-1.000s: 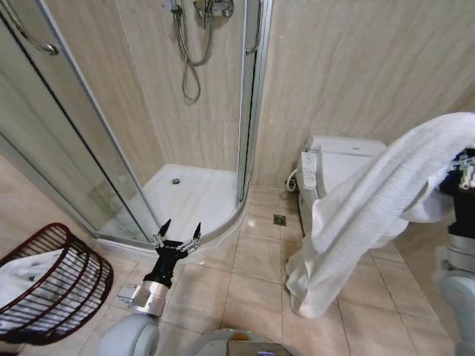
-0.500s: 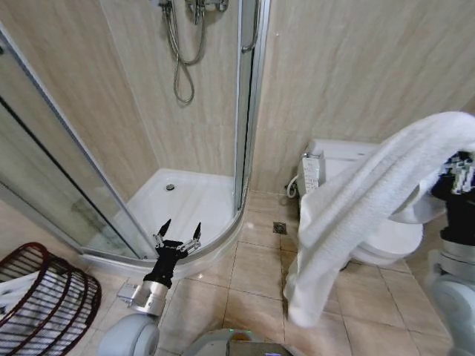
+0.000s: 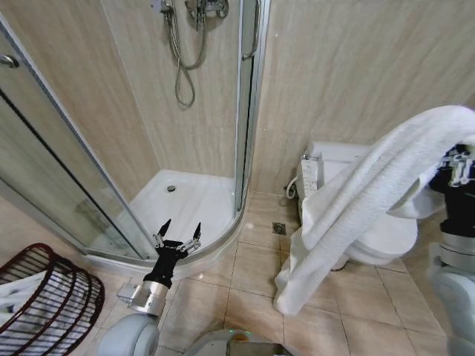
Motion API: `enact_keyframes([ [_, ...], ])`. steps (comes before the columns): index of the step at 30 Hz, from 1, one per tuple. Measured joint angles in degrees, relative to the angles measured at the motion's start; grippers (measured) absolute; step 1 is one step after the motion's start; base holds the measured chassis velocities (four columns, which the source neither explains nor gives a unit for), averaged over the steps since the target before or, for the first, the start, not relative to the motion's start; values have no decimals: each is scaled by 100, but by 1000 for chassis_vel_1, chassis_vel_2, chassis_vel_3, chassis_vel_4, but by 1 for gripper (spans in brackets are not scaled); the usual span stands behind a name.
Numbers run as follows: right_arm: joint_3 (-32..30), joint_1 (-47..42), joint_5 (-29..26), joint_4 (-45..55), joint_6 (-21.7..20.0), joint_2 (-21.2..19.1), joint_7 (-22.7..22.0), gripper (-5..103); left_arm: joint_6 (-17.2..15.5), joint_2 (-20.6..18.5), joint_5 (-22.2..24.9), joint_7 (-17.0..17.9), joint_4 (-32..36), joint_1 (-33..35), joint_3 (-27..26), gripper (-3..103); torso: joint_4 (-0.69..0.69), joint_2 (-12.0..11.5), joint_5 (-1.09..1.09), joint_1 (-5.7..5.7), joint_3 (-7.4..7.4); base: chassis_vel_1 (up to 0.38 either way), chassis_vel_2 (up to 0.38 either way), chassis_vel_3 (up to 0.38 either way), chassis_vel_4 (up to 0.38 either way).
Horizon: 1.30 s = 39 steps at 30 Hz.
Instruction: Discard the used towel into the hamper.
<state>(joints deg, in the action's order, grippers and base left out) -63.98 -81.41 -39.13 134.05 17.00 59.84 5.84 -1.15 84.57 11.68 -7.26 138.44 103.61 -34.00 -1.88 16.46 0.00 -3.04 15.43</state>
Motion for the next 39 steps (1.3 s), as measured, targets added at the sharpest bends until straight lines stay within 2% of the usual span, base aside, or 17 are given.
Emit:
enact_keyframes([
  [9, 58, 59, 48, 43, -74, 32, -30, 5, 0, 0, 0, 0, 0, 0, 0, 100, 0, 217, -1, -68, 151, 0, 0, 0, 0],
  [27, -218, -75, -178, 266, -74, 1, -22, 5, 0, 0, 0, 0, 0, 0, 0, 100, 0, 639, 1, -218, 424, 3, -3, -6, 8],
  [39, -274, -93, -245, 279, -70, -17, -26, 5, 0, 0, 0, 0, 0, 0, 0, 100, 0, 923, -2, -321, 596, 122, -126, -120, 115],
])
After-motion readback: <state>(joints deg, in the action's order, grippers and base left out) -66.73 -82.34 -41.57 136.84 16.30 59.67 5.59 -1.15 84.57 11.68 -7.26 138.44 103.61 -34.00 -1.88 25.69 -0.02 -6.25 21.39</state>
